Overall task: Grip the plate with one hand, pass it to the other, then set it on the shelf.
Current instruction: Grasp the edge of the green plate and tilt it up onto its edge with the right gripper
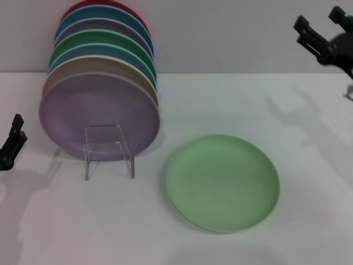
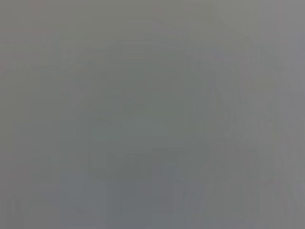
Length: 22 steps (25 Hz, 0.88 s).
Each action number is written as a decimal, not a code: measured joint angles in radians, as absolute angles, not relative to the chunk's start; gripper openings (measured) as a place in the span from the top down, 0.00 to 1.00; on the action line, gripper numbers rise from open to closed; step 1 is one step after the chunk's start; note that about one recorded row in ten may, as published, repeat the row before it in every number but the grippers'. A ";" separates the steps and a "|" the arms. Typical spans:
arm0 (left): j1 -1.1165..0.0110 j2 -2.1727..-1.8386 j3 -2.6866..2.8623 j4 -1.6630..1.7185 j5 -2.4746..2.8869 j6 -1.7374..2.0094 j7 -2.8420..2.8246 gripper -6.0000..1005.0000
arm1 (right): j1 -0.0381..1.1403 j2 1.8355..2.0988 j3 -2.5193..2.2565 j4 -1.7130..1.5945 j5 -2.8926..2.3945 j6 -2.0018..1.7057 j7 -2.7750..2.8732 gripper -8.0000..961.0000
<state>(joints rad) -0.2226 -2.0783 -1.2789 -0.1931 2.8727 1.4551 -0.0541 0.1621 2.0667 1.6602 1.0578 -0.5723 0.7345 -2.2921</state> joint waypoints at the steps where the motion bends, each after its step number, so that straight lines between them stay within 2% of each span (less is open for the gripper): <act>1: -0.226 -2.078 -1.281 -0.193 2.873 1.453 -0.054 0.16 | 0.134 2.059 1.630 1.247 -0.757 0.523 -2.047 0.13; 3: -0.228 -2.078 -1.283 -0.194 2.873 1.450 -0.053 0.16 | 0.124 2.055 1.620 1.328 -0.882 0.439 -1.896 0.13; 4: -0.233 -2.078 -1.286 -0.194 2.872 1.444 -0.051 0.16 | 0.117 2.047 1.620 1.439 -1.171 0.346 -1.595 0.13; 5: -0.233 -2.078 -1.286 -0.194 2.872 1.444 -0.051 0.16 | 0.117 2.047 1.620 1.439 -1.171 0.346 -1.595 0.13; 6: -0.237 -2.077 -1.287 -0.195 2.872 1.440 -0.051 0.16 | 0.115 2.044 1.646 1.530 -1.495 0.340 -1.275 0.13; 8: -0.244 -2.076 -1.287 -0.195 2.872 1.435 -0.051 0.16 | 0.118 2.045 1.667 1.569 -1.649 0.371 -1.108 0.13; 9: -0.252 -2.076 -1.287 -0.195 2.872 1.428 -0.051 0.16 | 0.130 2.052 1.714 1.627 -1.884 0.493 -0.805 0.13; 11: -0.258 -2.075 -1.287 -0.195 2.872 1.422 -0.051 0.16 | 0.138 2.057 1.737 1.649 -1.967 0.567 -0.689 0.13; 12: -0.264 -2.075 -1.288 -0.195 2.871 1.411 -0.051 0.16 | 0.162 2.063 1.791 1.667 -2.099 0.765 -0.495 0.13; 19: -0.284 -2.075 -1.295 -0.195 2.872 1.359 -0.051 0.16 | 0.272 2.061 2.006 1.559 -2.186 1.253 -0.336 0.14; 22: -0.285 -2.075 -1.295 -0.195 2.872 1.358 -0.051 0.16 | 0.293 2.057 2.022 1.548 -2.233 1.319 -0.307 0.14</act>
